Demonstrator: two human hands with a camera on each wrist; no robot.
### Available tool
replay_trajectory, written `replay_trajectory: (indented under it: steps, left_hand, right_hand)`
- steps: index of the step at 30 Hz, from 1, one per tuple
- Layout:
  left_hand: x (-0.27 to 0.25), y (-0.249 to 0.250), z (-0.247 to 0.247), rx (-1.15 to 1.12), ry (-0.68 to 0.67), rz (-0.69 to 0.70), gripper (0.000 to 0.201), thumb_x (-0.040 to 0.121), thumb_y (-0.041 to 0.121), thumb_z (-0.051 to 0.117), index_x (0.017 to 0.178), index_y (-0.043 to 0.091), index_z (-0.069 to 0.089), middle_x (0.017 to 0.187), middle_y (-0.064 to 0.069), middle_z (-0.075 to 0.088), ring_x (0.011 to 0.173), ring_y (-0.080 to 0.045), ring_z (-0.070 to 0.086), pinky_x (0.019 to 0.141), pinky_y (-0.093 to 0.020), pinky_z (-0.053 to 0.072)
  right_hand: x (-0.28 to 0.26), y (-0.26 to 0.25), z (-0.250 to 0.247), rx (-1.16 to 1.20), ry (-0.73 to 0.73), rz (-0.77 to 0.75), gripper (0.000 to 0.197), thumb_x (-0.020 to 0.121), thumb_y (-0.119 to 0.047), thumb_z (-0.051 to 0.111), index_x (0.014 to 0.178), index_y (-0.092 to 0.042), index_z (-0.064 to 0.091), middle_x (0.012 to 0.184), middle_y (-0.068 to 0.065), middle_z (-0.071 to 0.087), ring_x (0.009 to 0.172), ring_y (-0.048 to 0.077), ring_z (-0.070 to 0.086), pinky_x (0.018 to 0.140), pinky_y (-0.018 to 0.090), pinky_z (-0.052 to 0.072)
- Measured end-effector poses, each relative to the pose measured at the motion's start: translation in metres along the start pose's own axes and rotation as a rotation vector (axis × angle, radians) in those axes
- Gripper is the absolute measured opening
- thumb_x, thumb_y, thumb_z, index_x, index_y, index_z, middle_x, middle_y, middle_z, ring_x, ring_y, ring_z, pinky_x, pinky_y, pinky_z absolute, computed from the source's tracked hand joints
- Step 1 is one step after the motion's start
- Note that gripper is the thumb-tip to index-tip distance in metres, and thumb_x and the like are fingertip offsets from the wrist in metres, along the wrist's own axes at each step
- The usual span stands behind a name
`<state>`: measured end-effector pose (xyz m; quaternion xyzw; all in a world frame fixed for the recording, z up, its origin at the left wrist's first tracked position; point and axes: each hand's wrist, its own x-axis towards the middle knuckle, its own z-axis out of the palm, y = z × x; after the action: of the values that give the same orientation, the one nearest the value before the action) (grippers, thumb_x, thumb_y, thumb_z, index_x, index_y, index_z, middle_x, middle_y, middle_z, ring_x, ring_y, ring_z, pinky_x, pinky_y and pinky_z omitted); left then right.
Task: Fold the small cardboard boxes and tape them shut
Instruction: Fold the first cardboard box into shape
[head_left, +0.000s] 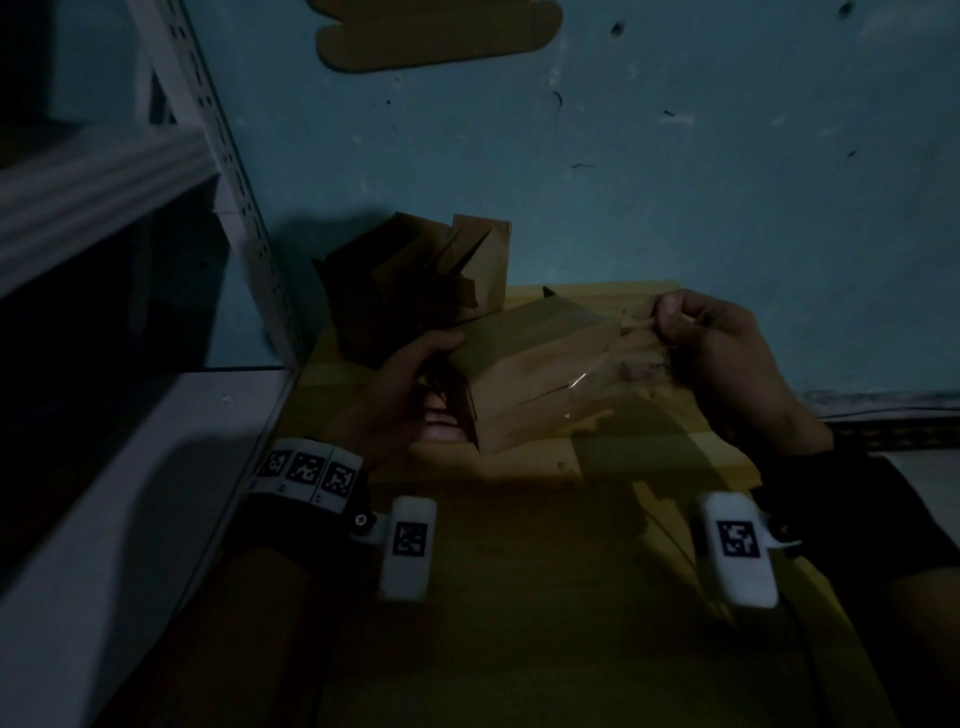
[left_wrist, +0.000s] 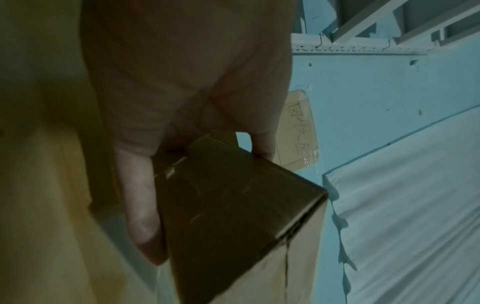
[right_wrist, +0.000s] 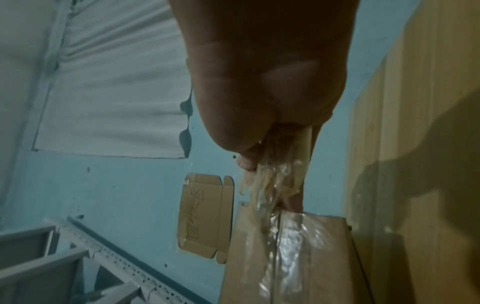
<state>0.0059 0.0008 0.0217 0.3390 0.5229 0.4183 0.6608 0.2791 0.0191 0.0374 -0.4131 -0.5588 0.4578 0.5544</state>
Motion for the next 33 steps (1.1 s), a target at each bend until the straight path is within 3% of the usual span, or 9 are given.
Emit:
replay_trajectory:
  steps: [4, 7, 9, 12, 18, 21, 27, 31, 33]
  left_hand:
    - [0.0, 0.0, -0.004, 0.015, 0.004, 0.024, 0.054, 0.086, 0.045, 0.062, 0.13, 0.016, 0.052, 0.127, -0.015, 0.057, 0.114, -0.039, 0.06, 0.093, -0.05, 0.053]
    - [-0.001, 0.0, -0.003, 0.04, 0.044, 0.025, 0.048, 0.084, 0.047, 0.064, 0.12, 0.016, 0.055, 0.122, -0.017, 0.06, 0.109, -0.038, 0.062, 0.09, -0.048, 0.054]
    - [-0.001, -0.001, -0.001, 0.053, 0.07, 0.022, 0.035, 0.087, 0.045, 0.062, 0.107, 0.017, 0.056, 0.114, -0.017, 0.061, 0.105, -0.037, 0.062, 0.086, -0.045, 0.054]
    - [-0.001, 0.0, -0.003, 0.062, 0.064, 0.021, 0.045, 0.086, 0.047, 0.062, 0.12, 0.019, 0.051, 0.118, -0.017, 0.06, 0.105, -0.036, 0.062, 0.079, -0.042, 0.055]
    - [-0.002, 0.003, -0.006, 0.052, 0.077, 0.037, 0.038, 0.087, 0.048, 0.061, 0.115, 0.025, 0.052, 0.117, -0.013, 0.057, 0.1, -0.033, 0.062, 0.068, -0.037, 0.054]
    - [-0.002, 0.003, -0.003, 0.064, 0.088, 0.032, 0.056, 0.082, 0.051, 0.065, 0.127, 0.021, 0.049, 0.12, -0.016, 0.059, 0.102, -0.036, 0.063, 0.071, -0.038, 0.054]
    - [-0.002, 0.004, -0.004, 0.065, 0.103, 0.012, 0.034, 0.086, 0.049, 0.062, 0.108, 0.023, 0.053, 0.113, -0.015, 0.059, 0.097, -0.033, 0.062, 0.077, -0.038, 0.053]
    - [-0.001, 0.003, -0.009, 0.08, 0.144, 0.05, 0.036, 0.088, 0.046, 0.062, 0.111, 0.02, 0.055, 0.104, -0.012, 0.061, 0.09, -0.03, 0.061, 0.076, -0.039, 0.051]
    - [-0.001, 0.002, -0.008, 0.092, 0.145, 0.046, 0.034, 0.088, 0.045, 0.062, 0.109, 0.02, 0.055, 0.102, -0.012, 0.062, 0.089, -0.03, 0.062, 0.08, -0.042, 0.053]
  right_hand:
    - [0.0, 0.001, -0.002, 0.017, -0.008, 0.037, 0.025, 0.103, -0.007, 0.046, 0.084, 0.0, 0.06, 0.074, 0.005, 0.064, 0.062, 0.017, 0.061, 0.06, 0.031, 0.056]
    - [-0.001, -0.003, -0.005, -0.072, -0.037, 0.061, 0.027, 0.105, -0.005, 0.041, 0.092, 0.009, 0.059, 0.072, 0.003, 0.069, 0.062, 0.018, 0.064, 0.057, 0.026, 0.053]
    - [-0.002, -0.007, -0.006, -0.106, -0.064, 0.106, 0.029, 0.104, -0.002, 0.039, 0.092, -0.001, 0.066, 0.081, 0.008, 0.076, 0.072, 0.025, 0.069, 0.065, 0.032, 0.054]
    - [-0.002, -0.008, -0.008, -0.112, -0.035, 0.124, 0.024, 0.095, 0.008, 0.05, 0.095, -0.008, 0.069, 0.1, 0.02, 0.076, 0.096, 0.039, 0.071, 0.084, 0.047, 0.055]
    - [-0.003, -0.015, -0.01, 0.087, -0.016, 0.175, 0.024, 0.093, 0.01, 0.048, 0.1, -0.009, 0.06, 0.113, 0.019, 0.074, 0.102, 0.027, 0.072, 0.095, 0.041, 0.051]
    - [-0.002, -0.014, -0.009, 0.164, -0.003, 0.209, 0.023, 0.096, 0.008, 0.045, 0.1, -0.011, 0.058, 0.116, 0.017, 0.073, 0.097, 0.023, 0.073, 0.089, 0.035, 0.053]
    - [-0.003, -0.016, -0.007, 0.273, 0.029, 0.303, 0.025, 0.101, -0.003, 0.035, 0.097, -0.012, 0.058, 0.106, 0.013, 0.077, 0.095, 0.023, 0.073, 0.082, 0.034, 0.055]
    - [-0.002, -0.014, -0.012, 0.108, 0.057, 0.25, 0.023, 0.103, -0.01, 0.037, 0.106, -0.006, 0.059, 0.114, 0.018, 0.073, 0.113, 0.03, 0.068, 0.104, 0.041, 0.05]
    - [-0.003, -0.012, -0.008, -0.005, 0.011, 0.22, 0.022, 0.101, -0.019, 0.048, 0.114, -0.006, 0.061, 0.112, 0.012, 0.076, 0.112, 0.026, 0.07, 0.103, 0.042, 0.05]
